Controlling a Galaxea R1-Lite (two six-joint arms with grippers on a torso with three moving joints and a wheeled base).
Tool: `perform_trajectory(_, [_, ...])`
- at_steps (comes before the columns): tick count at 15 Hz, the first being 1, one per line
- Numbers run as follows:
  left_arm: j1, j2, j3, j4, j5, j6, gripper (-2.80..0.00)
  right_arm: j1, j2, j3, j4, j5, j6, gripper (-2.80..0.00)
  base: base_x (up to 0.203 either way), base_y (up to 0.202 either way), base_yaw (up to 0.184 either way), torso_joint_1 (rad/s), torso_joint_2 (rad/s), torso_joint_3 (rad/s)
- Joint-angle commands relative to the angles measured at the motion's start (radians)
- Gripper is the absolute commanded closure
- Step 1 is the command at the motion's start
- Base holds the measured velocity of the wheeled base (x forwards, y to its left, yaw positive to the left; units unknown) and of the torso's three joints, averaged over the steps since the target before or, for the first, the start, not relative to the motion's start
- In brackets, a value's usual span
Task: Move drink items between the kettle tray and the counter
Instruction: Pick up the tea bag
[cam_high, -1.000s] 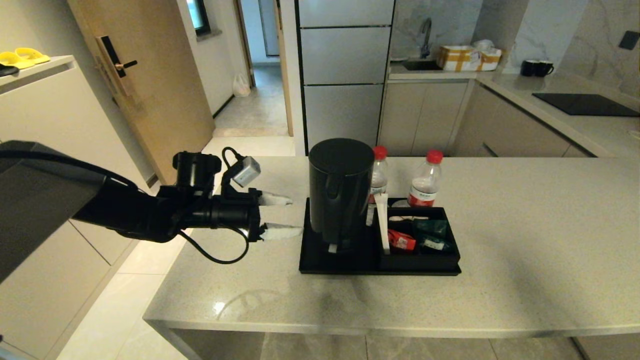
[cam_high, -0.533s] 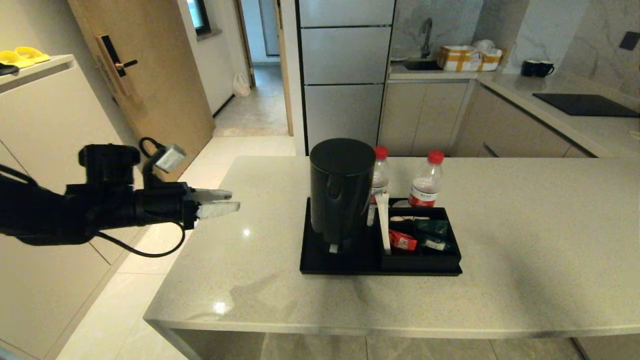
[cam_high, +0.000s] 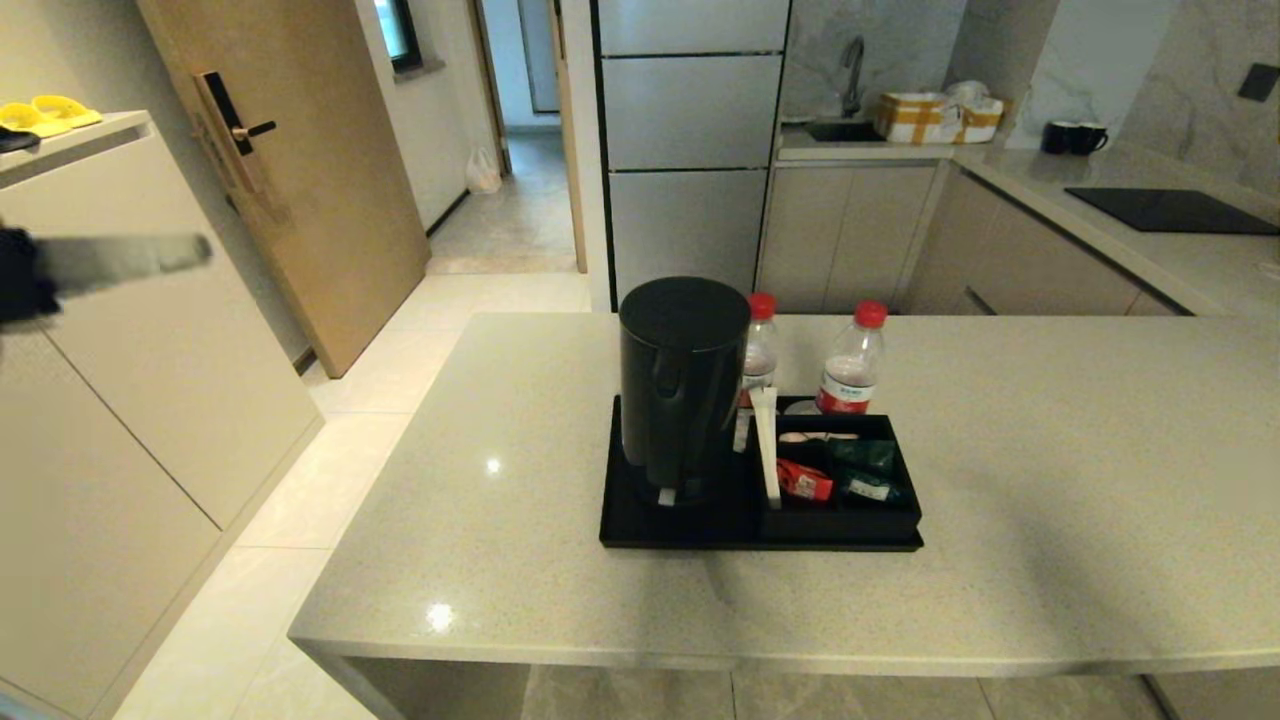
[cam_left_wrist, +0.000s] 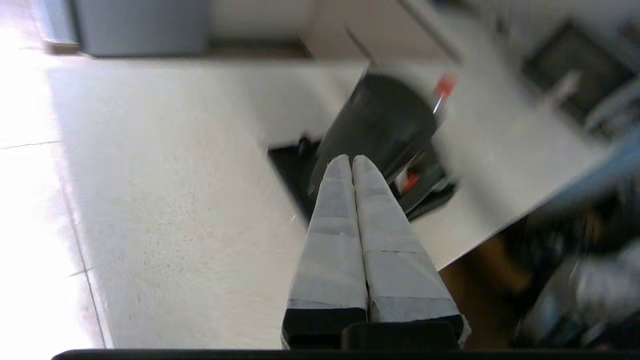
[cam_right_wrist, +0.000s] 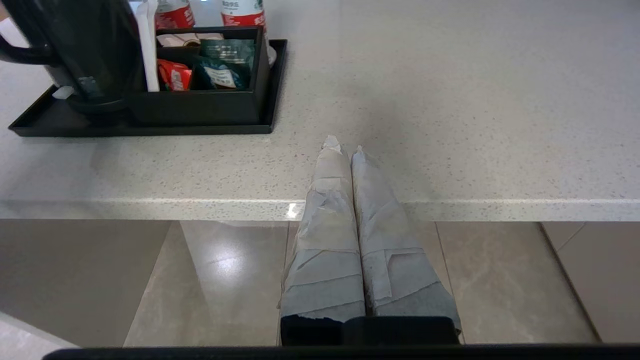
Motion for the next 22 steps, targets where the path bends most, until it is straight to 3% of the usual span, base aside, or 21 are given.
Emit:
perform_trajectory(1, [0.073,-0.118,-0.268,0.477,-0.016,-0.044,0.00,0.000,0.000,0.000,0.000,-0.001,-0.001,0.00,0.000,0.000,0.000,0.000,0.00,0.000])
perform_trajectory(4, [0.112,-0.143,-0.536,0.909,-0.026,-0.071,0.00,0.000,0.000,0.000,0.000,-0.001,-0.001,0.00,0.000,0.000,0.000,0.000,0.00,0.000])
perform_trajectory(6, [0.113,-0.154,-0.715,1.190,-0.013,-0.042,0.00,0.000,0.000,0.000,0.000,-0.001,-0.001,0.00,0.000,0.000,0.000,0.000,0.00,0.000])
perform_trajectory(7, [0.107,-0.166,-0.777,1.320,0.013,-0.004,0.00,0.000,0.000,0.000,0.000,-0.001,-0.001,0.00,0.000,0.000,0.000,0.000,0.00,0.000])
perform_trajectory(9, [-0.003,-0.214,-0.793,1.516,0.189,0.069,0.00,0.000,0.000,0.000,0.000,0.000,-0.001,0.00,0.000,0.000,0.000,0.000,0.00,0.000])
perform_trajectory(11, [-0.117,-0.258,-0.780,1.573,0.405,0.103,0.00,0.000,0.000,0.000,0.000,0.000,-0.001,0.00,0.000,0.000,0.000,0.000,0.00,0.000])
perform_trajectory(12, [-0.133,-0.285,-0.768,1.585,0.461,0.118,0.00,0.000,0.000,0.000,0.000,-0.001,-0.001,0.00,0.000,0.000,0.000,0.000,0.00,0.000])
perform_trajectory(15, [-0.154,-0.491,-0.636,1.588,0.608,0.242,0.00,0.000,0.000,0.000,0.000,-0.001,-0.001,0.00,0.000,0.000,0.000,0.000,0.00,0.000])
perform_trajectory(17, [-0.180,-0.687,-0.483,1.576,0.735,0.298,0.00,0.000,0.000,0.000,0.000,0.000,-0.001,0.00,0.000,0.000,0.000,0.000,0.00,0.000])
perform_trajectory(20, [-0.350,-0.911,-0.279,1.545,0.889,0.340,0.00,0.000,0.000,0.000,0.000,0.000,-0.001,0.00,0.000,0.000,0.000,0.000,0.00,0.000])
perform_trajectory(22, [-0.366,-1.069,-0.107,1.470,0.913,0.296,0.00,0.000,0.000,0.000,0.000,-0.001,-0.001,0.00,0.000,0.000,0.000,0.000,0.00,0.000])
